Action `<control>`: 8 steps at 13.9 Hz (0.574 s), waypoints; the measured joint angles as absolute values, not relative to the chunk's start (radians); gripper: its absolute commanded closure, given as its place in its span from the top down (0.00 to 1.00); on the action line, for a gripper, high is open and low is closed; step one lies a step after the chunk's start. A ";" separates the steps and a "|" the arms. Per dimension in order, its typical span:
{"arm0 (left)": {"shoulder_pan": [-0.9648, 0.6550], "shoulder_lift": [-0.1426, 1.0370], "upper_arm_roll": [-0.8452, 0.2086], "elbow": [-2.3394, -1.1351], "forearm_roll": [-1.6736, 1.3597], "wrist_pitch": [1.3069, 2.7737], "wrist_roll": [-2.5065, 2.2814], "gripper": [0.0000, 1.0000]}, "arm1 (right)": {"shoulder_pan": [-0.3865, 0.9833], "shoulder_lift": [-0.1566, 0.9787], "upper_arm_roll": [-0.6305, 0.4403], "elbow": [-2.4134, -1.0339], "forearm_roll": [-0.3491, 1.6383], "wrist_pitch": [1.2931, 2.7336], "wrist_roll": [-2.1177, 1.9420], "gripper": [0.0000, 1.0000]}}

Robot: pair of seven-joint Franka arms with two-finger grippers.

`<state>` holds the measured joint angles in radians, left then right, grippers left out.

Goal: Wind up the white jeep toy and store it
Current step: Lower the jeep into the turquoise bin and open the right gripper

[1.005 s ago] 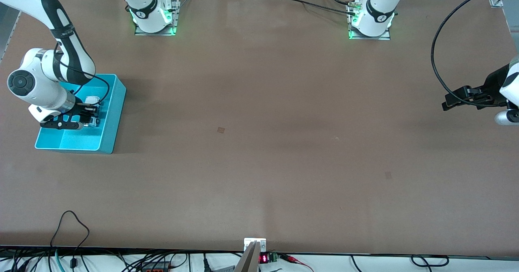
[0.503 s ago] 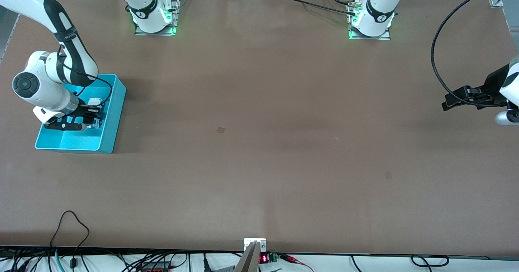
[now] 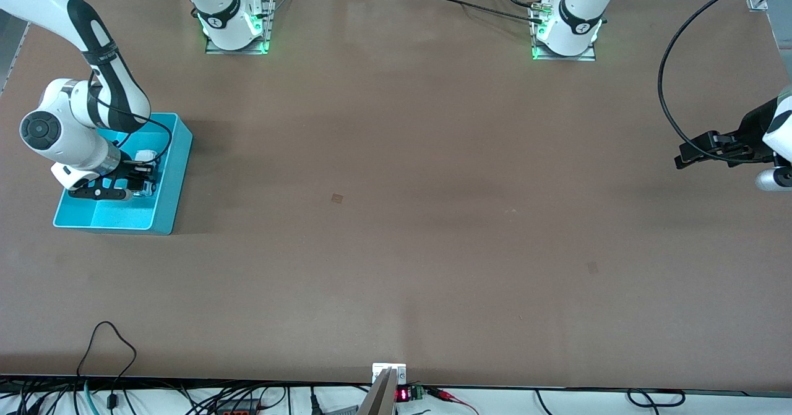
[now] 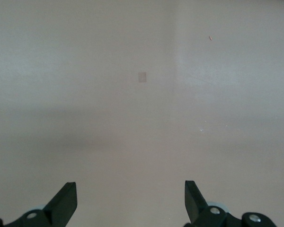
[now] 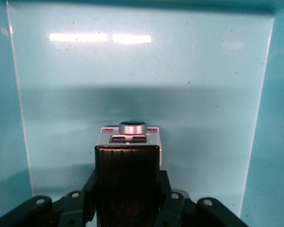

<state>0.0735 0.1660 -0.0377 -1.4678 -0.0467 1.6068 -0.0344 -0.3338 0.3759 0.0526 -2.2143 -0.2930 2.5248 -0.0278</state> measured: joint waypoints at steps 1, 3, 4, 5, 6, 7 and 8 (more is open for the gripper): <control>0.074 0.166 -0.038 -1.468 -0.047 1.607 -0.034 1.00 | -0.334 0.377 0.053 -2.214 -0.293 2.525 -0.028 0.87; 0.074 0.166 -0.038 -1.468 -0.047 1.607 -0.034 1.00 | -0.334 0.379 0.053 -2.214 -0.293 2.525 -0.028 1.00; 0.074 0.166 -0.038 -1.468 -0.047 1.607 -0.034 1.00 | -0.334 0.379 0.053 -2.214 -0.293 2.526 -0.028 1.00; 0.073 0.166 -0.038 -1.468 -0.047 1.607 -0.034 1.00 | -0.334 0.379 0.053 -2.213 -0.293 2.526 -0.028 1.00; 0.073 0.166 -0.038 -1.468 -0.047 1.607 -0.034 1.00 | -0.334 0.379 0.054 -2.211 -0.293 2.527 -0.028 1.00; 0.073 0.166 -0.038 -1.468 -0.047 1.607 -0.034 1.00 | -0.334 0.379 0.055 -2.210 -0.293 2.527 -0.028 1.00; 0.073 0.166 -0.039 -1.468 -0.047 1.607 -0.034 1.00 | -0.334 0.378 0.056 -2.209 -0.293 2.527 -0.028 1.00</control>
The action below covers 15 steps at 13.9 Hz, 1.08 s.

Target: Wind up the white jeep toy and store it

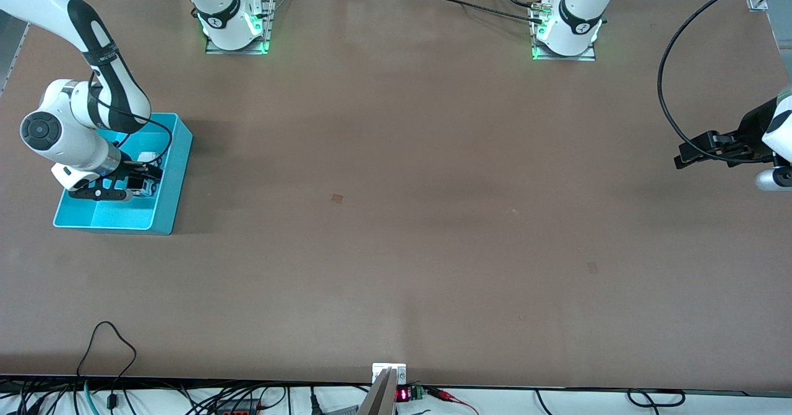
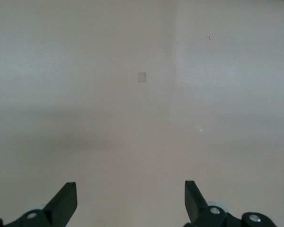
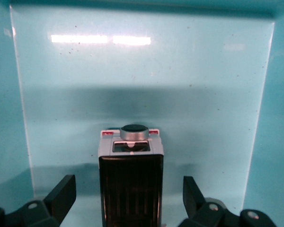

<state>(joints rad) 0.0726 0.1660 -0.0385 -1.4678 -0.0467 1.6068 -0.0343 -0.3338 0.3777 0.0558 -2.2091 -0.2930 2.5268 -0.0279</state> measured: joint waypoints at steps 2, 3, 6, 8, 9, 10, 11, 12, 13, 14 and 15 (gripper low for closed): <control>0.073 0.166 -0.039 -1.468 -0.047 1.607 -0.034 1.00 | -0.334 0.365 0.056 -2.206 -0.293 2.521 -0.028 1.00; 0.072 0.166 -0.039 -1.468 -0.047 1.607 -0.034 1.00 | -0.334 0.352 0.056 -2.203 -0.293 2.506 -0.028 1.00; 0.072 0.166 -0.039 -1.468 -0.047 1.607 -0.034 1.00 | -0.333 0.295 0.059 -2.199 -0.293 2.445 -0.029 1.00; 0.072 0.166 -0.039 -1.468 -0.047 1.607 -0.034 1.00 | -0.325 0.245 0.065 -2.194 -0.289 2.377 -0.030 1.00; 0.072 0.166 -0.039 -1.468 -0.047 1.607 -0.034 1.00 | -0.313 0.218 0.068 -2.185 -0.263 2.320 -0.030 1.00; 0.072 0.166 -0.039 -1.468 -0.047 1.608 -0.034 1.00 | -0.295 0.190 0.069 -2.164 -0.218 2.241 -0.030 1.00; 0.072 0.166 -0.039 -1.468 -0.047 1.608 -0.034 1.00 | -0.276 0.167 0.070 -2.133 -0.187 2.159 -0.031 1.00; 0.072 0.166 -0.039 -1.468 -0.047 1.608 -0.034 1.00 | -0.258 0.145 0.071 -2.092 -0.169 2.072 -0.030 1.00; 0.072 0.166 -0.039 -1.468 -0.047 1.608 -0.034 1.00 | -0.241 0.126 0.072 -2.044 -0.158 1.986 -0.030 1.00; 0.072 0.166 -0.039 -1.468 -0.047 1.607 -0.034 1.00 | -0.227 0.110 0.073 -1.991 -0.141 1.904 -0.030 1.00; 0.072 0.166 -0.039 -1.468 -0.047 1.607 -0.034 1.00 | -0.218 0.097 0.073 -1.937 -0.110 1.836 -0.030 1.00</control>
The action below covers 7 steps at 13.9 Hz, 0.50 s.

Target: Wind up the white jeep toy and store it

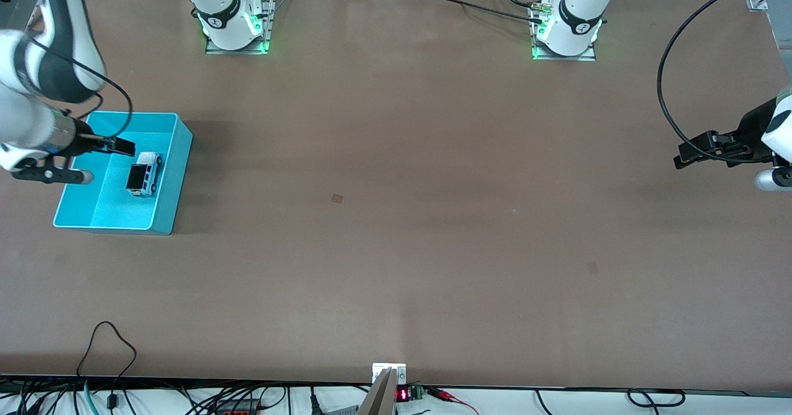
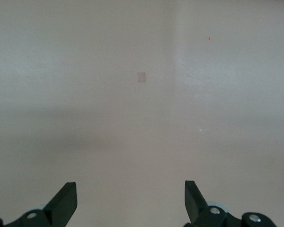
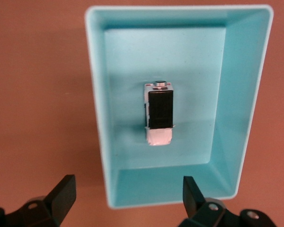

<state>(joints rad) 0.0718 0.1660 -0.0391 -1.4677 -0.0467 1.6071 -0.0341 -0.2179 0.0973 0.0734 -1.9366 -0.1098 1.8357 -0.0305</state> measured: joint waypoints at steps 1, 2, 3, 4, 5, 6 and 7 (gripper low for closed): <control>0.071 0.166 -0.039 -1.468 -0.047 1.607 -0.034 1.00 | -0.214 0.088 0.074 -1.883 -0.080 1.778 -0.031 1.00; 0.070 0.166 -0.039 -1.468 -0.047 1.607 -0.034 1.00 | -0.212 0.083 0.074 -1.835 -0.065 1.729 -0.035 1.00; 0.068 0.166 -0.038 -1.468 -0.047 1.607 -0.034 1.00 | -0.211 0.082 0.074 -1.791 -0.057 1.687 -0.045 1.00; 0.060 0.164 -0.032 -1.468 -0.047 1.606 -0.034 1.00 | -0.207 0.082 0.074 -1.753 -0.056 1.658 -0.053 1.00; 0.037 0.162 -0.011 -1.468 -0.047 1.605 -0.034 1.00 | -0.201 0.081 0.075 -1.719 -0.055 1.640 -0.055 1.00; 0.009 0.160 0.014 -1.468 -0.047 1.604 -0.034 1.00 | -0.191 0.080 0.075 -1.691 -0.055 1.632 -0.055 1.00; -0.008 0.158 0.028 -1.468 -0.047 1.604 -0.035 1.00 | -0.181 0.078 0.075 -1.672 -0.055 1.629 -0.055 1.00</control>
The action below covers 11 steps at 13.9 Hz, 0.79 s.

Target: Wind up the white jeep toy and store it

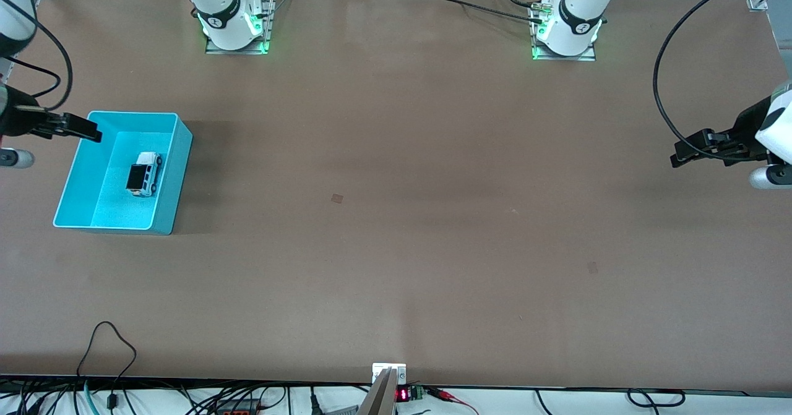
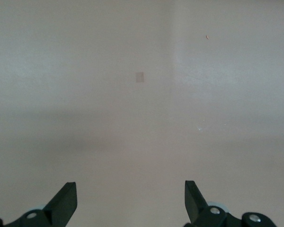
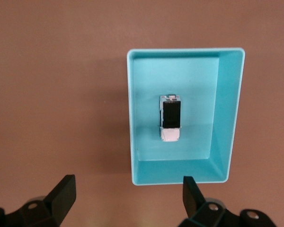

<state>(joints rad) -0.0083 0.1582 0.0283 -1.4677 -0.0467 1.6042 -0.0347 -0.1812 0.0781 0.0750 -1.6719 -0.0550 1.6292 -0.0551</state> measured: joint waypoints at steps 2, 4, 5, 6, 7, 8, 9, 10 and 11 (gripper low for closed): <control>-0.015 0.155 0.035 -1.468 -0.047 1.603 -0.035 1.00 | -0.167 0.072 0.075 -1.655 -0.055 1.620 -0.055 1.00; -0.015 0.155 0.039 -1.468 -0.047 1.601 -0.035 1.00 | -0.139 0.055 0.067 -1.641 -0.055 1.549 -0.053 1.00; -0.015 0.155 0.040 -1.468 -0.047 1.599 -0.035 1.00 | -0.120 0.045 0.058 -1.635 -0.055 1.509 -0.050 1.00; -0.015 0.155 0.040 -1.468 -0.047 1.599 -0.035 1.00 | -0.108 0.036 0.051 -1.633 -0.055 1.496 -0.049 1.00; -0.015 0.155 0.040 -1.468 -0.047 1.598 -0.035 1.00 | -0.105 0.030 0.046 -1.632 -0.055 1.495 -0.049 1.00; -0.015 0.155 0.040 -1.468 -0.047 1.598 -0.035 1.00 | -0.105 0.030 0.043 -1.632 -0.054 1.495 -0.050 1.00; -0.015 0.154 0.040 -1.468 -0.047 1.598 -0.035 1.00 | -0.105 0.032 0.038 -1.632 -0.054 1.495 -0.050 1.00; -0.015 0.154 0.040 -1.468 -0.047 1.598 -0.035 1.00 | -0.104 0.037 0.033 -1.630 -0.054 1.496 -0.050 1.00; -0.015 0.154 0.041 -1.468 -0.047 1.598 -0.035 1.00 | -0.104 0.043 0.028 -1.625 -0.052 1.502 -0.051 1.00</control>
<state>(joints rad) -0.0154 0.1543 0.0408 -1.4677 -0.0467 1.5978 -0.0347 -0.1039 0.0432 0.0277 -1.6249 -0.0523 1.5016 -0.0505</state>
